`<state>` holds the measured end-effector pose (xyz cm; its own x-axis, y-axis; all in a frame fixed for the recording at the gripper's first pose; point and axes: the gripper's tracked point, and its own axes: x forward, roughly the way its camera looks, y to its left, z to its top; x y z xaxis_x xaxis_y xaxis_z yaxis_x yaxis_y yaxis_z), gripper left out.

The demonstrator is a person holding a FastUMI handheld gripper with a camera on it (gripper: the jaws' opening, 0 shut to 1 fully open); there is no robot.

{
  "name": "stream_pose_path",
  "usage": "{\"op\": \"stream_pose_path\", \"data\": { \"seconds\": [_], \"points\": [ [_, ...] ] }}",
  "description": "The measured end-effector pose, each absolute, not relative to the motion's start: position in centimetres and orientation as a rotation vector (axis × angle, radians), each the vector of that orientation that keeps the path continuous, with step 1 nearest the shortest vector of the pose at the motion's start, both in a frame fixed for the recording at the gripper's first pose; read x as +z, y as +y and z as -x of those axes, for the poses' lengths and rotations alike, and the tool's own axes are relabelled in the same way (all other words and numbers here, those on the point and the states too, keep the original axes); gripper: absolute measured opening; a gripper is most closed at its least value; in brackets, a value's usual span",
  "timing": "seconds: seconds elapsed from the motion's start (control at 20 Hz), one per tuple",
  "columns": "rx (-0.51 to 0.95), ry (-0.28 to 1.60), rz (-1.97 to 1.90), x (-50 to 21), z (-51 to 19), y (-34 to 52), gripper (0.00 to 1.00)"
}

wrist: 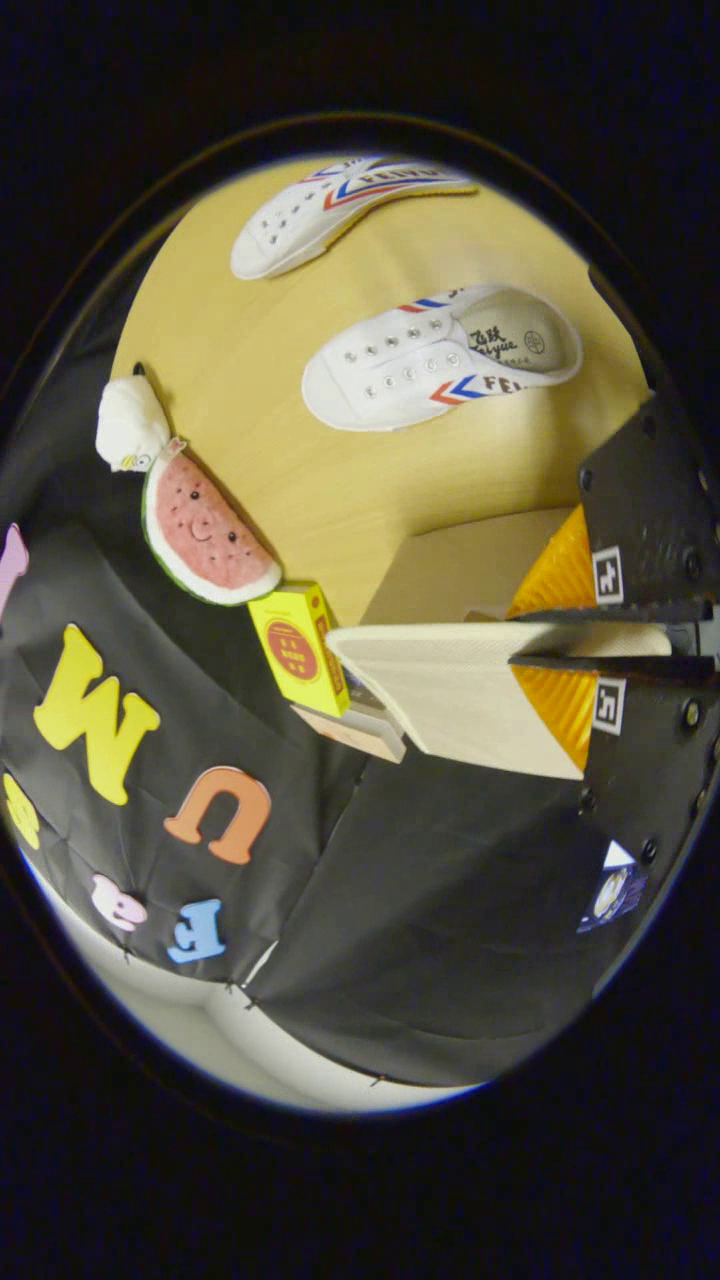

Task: Open the storage box then place both shoes into the box .Put the left shoe in first, then the right shoe, with the right side of both shoes facing outward in a uniform manner.

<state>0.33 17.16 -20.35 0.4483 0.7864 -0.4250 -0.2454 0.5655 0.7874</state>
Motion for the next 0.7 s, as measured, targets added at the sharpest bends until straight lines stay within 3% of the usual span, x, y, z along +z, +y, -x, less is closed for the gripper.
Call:
{"op": "stream_pose_path", "data": {
  "seconds": [0.1, 0.7],
  "points": [
    [0.708, 0.888, -0.677, -19.8, 0.5, 17.1, 0.02],
    [0.776, 0.716, -0.503, -6.6, 4.0, 22.8, 0.00]
  ]
}}
